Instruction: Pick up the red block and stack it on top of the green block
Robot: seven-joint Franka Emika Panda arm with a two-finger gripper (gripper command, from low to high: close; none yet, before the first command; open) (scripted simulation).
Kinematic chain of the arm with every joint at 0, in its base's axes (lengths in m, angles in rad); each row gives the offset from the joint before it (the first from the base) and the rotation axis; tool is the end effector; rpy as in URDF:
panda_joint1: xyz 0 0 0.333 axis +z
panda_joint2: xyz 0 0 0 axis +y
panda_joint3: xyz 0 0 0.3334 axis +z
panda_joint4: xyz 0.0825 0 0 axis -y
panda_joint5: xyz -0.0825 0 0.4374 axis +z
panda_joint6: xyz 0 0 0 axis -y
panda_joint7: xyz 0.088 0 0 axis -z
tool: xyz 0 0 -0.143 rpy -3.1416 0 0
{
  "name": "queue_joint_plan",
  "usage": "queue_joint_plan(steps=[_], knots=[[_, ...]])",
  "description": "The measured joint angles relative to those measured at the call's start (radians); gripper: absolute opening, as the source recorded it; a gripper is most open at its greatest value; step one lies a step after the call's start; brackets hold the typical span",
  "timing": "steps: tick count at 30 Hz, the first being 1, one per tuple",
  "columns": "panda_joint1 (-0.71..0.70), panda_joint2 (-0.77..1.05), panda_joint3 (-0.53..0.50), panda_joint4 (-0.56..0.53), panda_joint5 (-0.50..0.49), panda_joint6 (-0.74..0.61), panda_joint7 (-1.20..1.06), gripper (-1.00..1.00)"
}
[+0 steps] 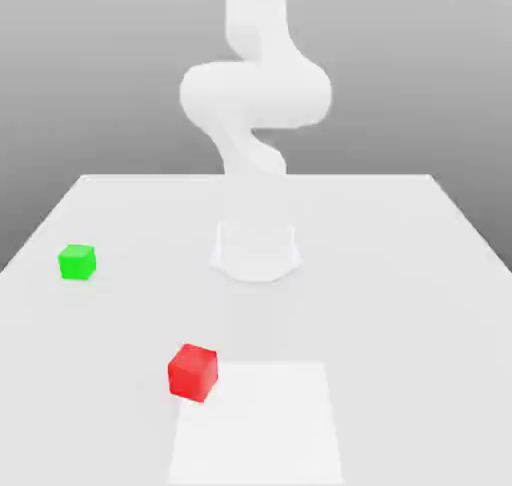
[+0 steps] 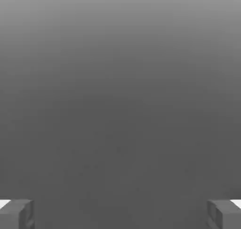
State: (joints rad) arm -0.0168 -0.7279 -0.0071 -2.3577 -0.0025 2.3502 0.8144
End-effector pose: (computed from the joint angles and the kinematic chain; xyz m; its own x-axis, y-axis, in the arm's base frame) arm 0.4416 -0.0113 0.6439 0.4997 -0.7395 0.4511 -0.5615 -0.6731 -0.4813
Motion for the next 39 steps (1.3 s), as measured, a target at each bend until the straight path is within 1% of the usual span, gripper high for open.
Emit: queue_joint_plan(steps=[11,17,19,24,25,32,39], knots=[[-0.082,0.385,-0.044,-0.29,-0.014,0.261,0.076,0.0],[-0.126,0.632,-0.079,-0.464,-0.013,0.425,0.117,0.0],[-0.13,0.712,-0.081,-0.482,0.001,0.486,0.113,0.0],[-0.16,0.896,-0.042,-0.466,0.055,0.641,0.076,0.0],[-0.17,0.928,-0.031,-0.461,0.062,0.669,0.071,-1.0],[-0.174,0.934,-0.027,-0.46,0.059,0.674,0.073,-1.0],[-0.171,0.709,-0.047,-0.493,-0.001,0.482,0.119,-1.0]])
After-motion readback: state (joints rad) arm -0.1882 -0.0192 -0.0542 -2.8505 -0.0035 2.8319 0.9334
